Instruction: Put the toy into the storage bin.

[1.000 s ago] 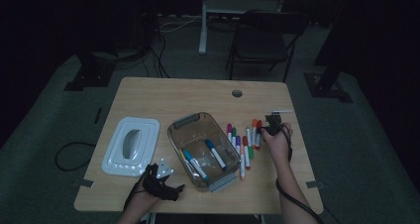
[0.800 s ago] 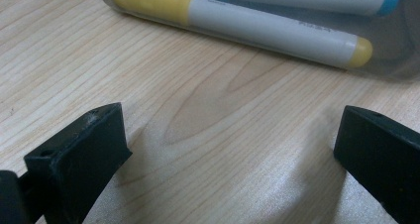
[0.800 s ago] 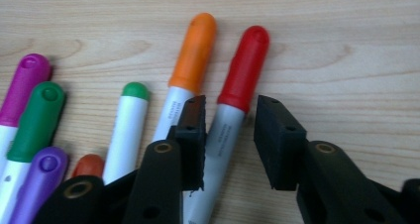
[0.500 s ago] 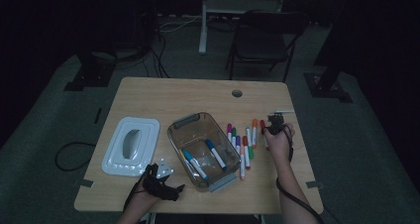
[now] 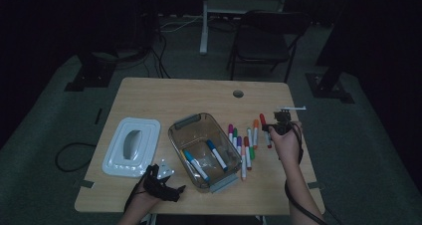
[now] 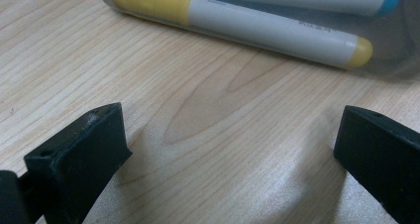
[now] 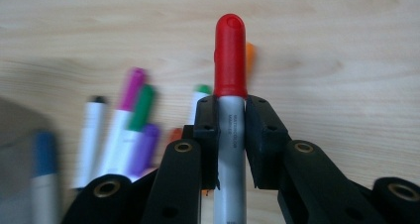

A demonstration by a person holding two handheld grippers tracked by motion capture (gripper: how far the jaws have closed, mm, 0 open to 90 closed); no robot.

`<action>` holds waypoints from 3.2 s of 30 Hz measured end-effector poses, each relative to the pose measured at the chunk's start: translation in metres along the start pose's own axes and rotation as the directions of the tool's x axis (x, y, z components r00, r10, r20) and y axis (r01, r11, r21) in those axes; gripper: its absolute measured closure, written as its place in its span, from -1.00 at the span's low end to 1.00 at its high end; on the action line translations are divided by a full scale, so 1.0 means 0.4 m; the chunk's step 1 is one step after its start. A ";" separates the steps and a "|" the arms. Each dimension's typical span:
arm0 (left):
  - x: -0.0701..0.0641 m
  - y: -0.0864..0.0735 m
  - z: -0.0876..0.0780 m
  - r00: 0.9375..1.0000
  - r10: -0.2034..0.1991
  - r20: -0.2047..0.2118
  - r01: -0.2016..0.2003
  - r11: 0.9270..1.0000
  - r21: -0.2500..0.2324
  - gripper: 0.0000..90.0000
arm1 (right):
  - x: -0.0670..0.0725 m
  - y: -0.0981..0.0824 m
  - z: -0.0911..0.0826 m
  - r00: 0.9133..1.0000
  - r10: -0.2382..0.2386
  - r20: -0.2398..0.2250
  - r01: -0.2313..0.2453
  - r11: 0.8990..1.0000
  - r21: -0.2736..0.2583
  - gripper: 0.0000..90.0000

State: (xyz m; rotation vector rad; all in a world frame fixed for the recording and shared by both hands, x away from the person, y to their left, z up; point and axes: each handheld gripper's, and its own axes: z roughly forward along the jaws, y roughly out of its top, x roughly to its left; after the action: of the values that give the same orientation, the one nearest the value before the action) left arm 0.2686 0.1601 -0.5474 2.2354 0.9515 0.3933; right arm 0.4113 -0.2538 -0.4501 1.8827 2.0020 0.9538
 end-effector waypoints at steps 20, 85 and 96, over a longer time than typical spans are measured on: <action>0.000 0.000 0.000 1.000 -0.001 0.000 0.001 1.000 0.000 -0.99 | 0.312 0.024 -0.166 0.925 -0.258 -0.280 0.247 0.966 -0.076 0.71; 0.000 0.000 0.000 1.000 0.000 0.000 0.000 1.000 -0.001 -0.99 | 0.582 -0.118 0.165 0.852 -0.339 -0.400 0.482 0.805 0.345 0.54; 0.000 0.000 0.000 1.000 -0.001 0.000 0.001 1.000 -0.001 -0.99 | 0.503 -0.064 0.049 0.842 -0.347 -0.414 0.461 0.860 0.217 0.40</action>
State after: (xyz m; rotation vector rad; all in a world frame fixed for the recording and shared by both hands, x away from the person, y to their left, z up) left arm 0.2687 0.1600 -0.5473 2.2344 0.9520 0.3936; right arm 0.3727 -0.0552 -0.4277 1.3640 2.7730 0.9546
